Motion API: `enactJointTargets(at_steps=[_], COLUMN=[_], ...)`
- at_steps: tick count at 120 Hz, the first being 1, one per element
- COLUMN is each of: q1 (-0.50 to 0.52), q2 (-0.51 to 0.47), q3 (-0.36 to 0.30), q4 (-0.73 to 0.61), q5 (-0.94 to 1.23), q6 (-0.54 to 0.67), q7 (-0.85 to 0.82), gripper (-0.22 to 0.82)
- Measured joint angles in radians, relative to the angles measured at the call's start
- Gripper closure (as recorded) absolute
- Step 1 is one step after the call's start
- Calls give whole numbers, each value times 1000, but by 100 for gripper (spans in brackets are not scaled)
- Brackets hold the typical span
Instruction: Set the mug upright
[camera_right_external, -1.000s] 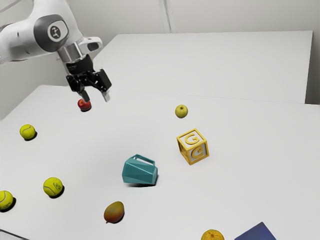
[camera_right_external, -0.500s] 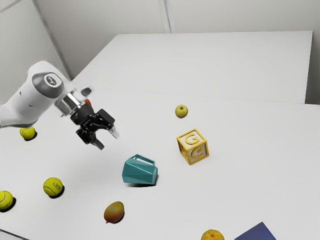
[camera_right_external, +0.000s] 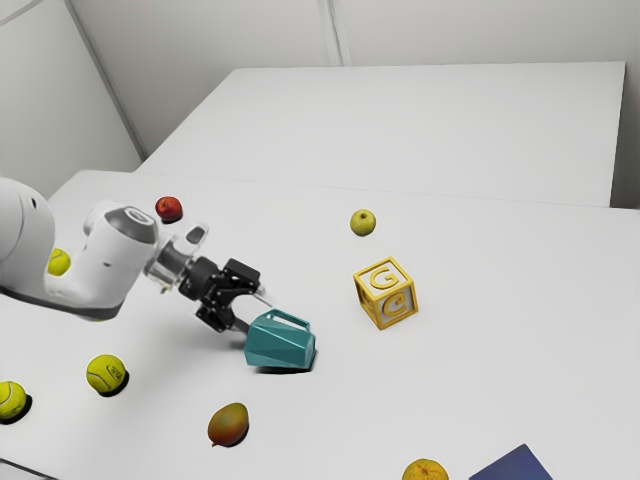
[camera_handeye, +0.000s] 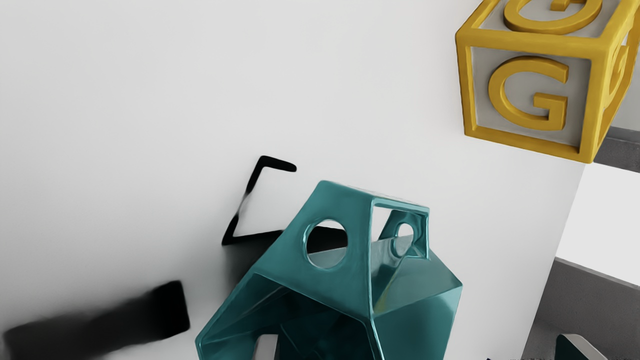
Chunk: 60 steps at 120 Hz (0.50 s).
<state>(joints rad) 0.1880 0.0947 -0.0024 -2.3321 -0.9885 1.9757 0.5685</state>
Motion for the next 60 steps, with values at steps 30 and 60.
enactJointTargets(at_steps=[30, 60], q1=[14, 15], q2=[30, 23], q3=[-2, -2], q4=[-14, 0], q5=[-66, -72], q6=[-89, -139], q7=[101, 195], gripper=[17, 64])
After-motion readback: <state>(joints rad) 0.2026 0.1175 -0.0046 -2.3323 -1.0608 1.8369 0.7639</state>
